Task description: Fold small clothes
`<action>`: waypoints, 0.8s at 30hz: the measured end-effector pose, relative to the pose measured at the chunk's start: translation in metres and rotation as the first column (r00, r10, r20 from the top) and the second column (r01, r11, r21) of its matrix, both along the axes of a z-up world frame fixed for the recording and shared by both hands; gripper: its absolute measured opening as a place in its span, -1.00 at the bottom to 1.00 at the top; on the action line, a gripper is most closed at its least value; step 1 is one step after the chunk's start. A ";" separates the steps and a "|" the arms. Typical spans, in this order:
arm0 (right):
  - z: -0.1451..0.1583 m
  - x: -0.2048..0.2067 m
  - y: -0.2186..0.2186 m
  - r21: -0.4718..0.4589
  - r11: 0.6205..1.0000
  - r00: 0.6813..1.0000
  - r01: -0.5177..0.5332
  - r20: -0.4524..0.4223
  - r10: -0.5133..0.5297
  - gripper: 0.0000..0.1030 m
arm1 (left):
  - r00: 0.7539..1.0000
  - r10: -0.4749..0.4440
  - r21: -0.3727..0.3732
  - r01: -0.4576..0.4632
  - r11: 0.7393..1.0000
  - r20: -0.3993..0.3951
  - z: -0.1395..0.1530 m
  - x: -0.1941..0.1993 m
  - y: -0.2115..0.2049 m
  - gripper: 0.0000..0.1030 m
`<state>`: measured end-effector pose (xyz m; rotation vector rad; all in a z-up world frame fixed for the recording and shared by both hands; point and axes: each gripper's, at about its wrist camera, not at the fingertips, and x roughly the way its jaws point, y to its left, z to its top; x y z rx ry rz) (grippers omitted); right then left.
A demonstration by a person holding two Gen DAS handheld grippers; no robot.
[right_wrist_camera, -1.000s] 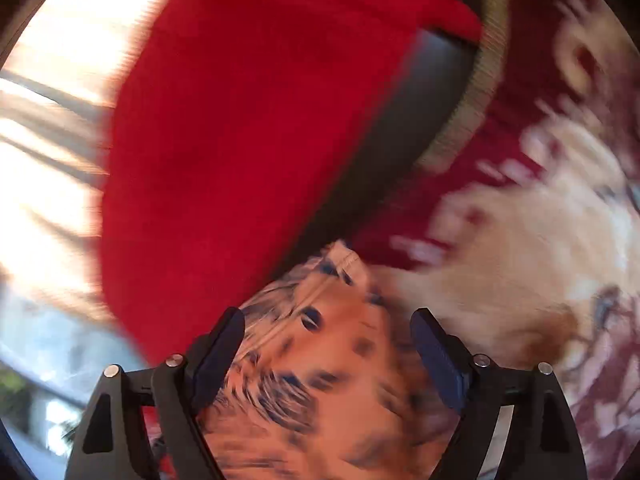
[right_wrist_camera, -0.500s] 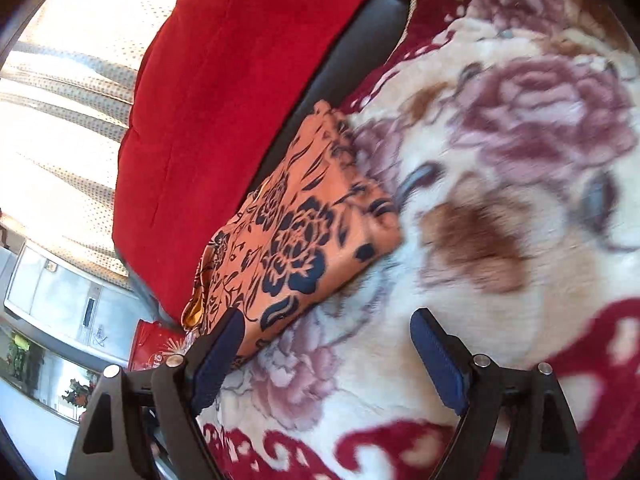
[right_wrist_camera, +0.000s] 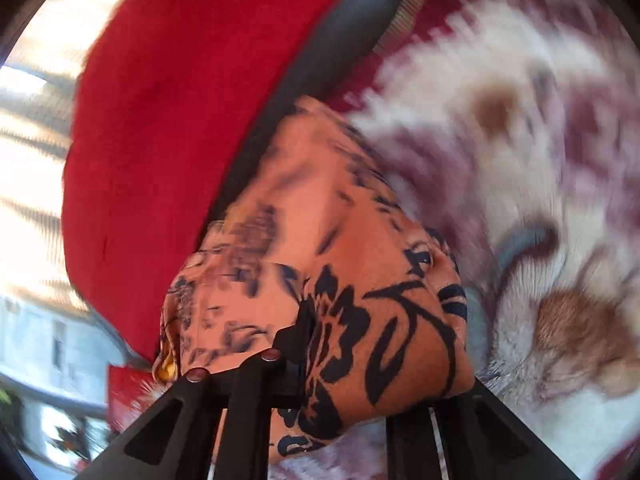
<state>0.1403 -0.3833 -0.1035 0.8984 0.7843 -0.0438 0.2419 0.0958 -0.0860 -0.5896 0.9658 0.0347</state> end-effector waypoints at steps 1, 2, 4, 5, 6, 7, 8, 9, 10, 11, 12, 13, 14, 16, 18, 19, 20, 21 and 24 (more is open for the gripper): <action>0.026 -0.008 0.005 -0.048 0.999 0.999 -0.017 0.048 0.019 -0.78 | 0.998 -0.014 0.034 0.012 0.999 0.068 0.026 -0.006 -0.003 -0.71; 0.048 -0.019 0.010 -0.082 0.996 0.996 -0.029 0.086 0.036 -0.83 | 0.993 -0.027 0.052 0.021 0.998 0.118 0.046 -0.014 -0.007 -0.71; 0.075 -0.042 0.015 -0.142 0.989 0.989 -0.031 0.139 0.051 -0.83 | 0.981 -0.039 0.065 0.027 0.998 0.189 0.075 -0.035 -0.008 -0.71; 0.086 -0.056 0.015 -0.153 0.988 0.985 -0.027 0.162 0.052 -0.83 | 0.974 -0.047 0.066 0.034 0.997 0.220 0.086 -0.047 -0.008 -0.71; 0.092 -0.076 0.015 -0.152 0.988 0.981 -0.020 0.186 0.048 -0.83 | 0.969 -0.056 0.066 0.041 0.997 0.241 0.092 -0.065 -0.007 -0.70; 0.091 -0.093 0.014 -0.159 0.987 0.980 -0.012 0.193 0.043 -0.83 | 0.968 -0.060 0.071 0.044 0.996 0.243 0.090 -0.084 -0.007 -0.67; 0.085 -0.109 0.013 -0.177 0.984 0.982 -0.001 0.187 0.035 -0.80 | 0.969 -0.068 0.075 0.051 0.996 0.236 0.082 -0.106 -0.004 -0.63; 0.067 -0.124 0.010 -0.190 0.982 0.986 0.008 0.164 0.024 -0.69 | 0.974 -0.083 0.088 0.066 0.994 0.213 0.066 -0.116 -0.004 -0.46; 0.046 -0.134 0.007 -0.191 0.982 0.991 0.009 0.132 0.017 -0.57 | 0.977 -0.097 0.105 0.078 0.991 0.190 0.046 -0.122 -0.003 -0.23; 0.016 -0.139 0.002 -0.178 0.984 0.998 0.000 0.063 0.012 -0.12 | 0.986 -0.099 0.135 0.081 0.988 0.135 0.019 -0.126 -0.002 -0.13; -0.018 -0.142 -0.004 -0.144 0.989 0.999 -0.025 -0.047 0.018 0.12 | 0.995 -0.096 0.165 0.092 0.982 0.019 -0.015 -0.126 0.002 -0.09; -0.044 -0.150 -0.010 -0.090 0.995 0.995 -0.036 -0.092 0.028 0.06 | 0.993 -0.107 0.133 0.112 0.985 -0.042 -0.035 -0.127 0.010 -0.05; -0.048 -0.166 -0.017 -0.054 0.998 1.000 -0.024 0.003 0.024 0.04 | 0.994 -0.109 0.073 0.107 0.992 0.020 -0.037 -0.134 0.022 -0.05; -0.038 -0.191 -0.024 -0.114 0.993 1.000 0.005 0.001 -0.005 0.11 | 0.994 -0.100 0.114 0.095 0.989 0.037 -0.021 -0.140 0.034 0.12; -0.032 -0.204 -0.030 -0.139 0.989 0.999 0.050 0.003 -0.050 0.39 | 0.997 -0.041 0.191 0.028 0.981 0.062 0.003 -0.138 0.045 0.16; -0.028 -0.208 -0.033 -0.152 0.986 0.998 0.064 0.003 -0.064 0.39 | 0.996 -0.023 0.216 0.004 0.976 0.089 0.016 -0.136 0.050 0.16; -0.022 -0.211 -0.035 -0.165 0.984 0.997 0.072 0.013 -0.070 0.39 | 0.995 -0.022 0.228 -0.001 0.974 0.102 0.021 -0.135 0.051 0.16; -0.015 -0.215 -0.037 -0.175 0.981 0.997 0.081 0.031 -0.077 0.39 | 0.992 -0.034 0.244 0.004 0.970 0.119 0.029 -0.131 0.052 0.16; 0.008 -0.217 -0.029 -0.206 0.976 0.995 0.074 0.083 -0.058 0.39 | 0.981 -0.131 0.283 0.087 0.955 0.142 0.048 -0.113 0.044 0.16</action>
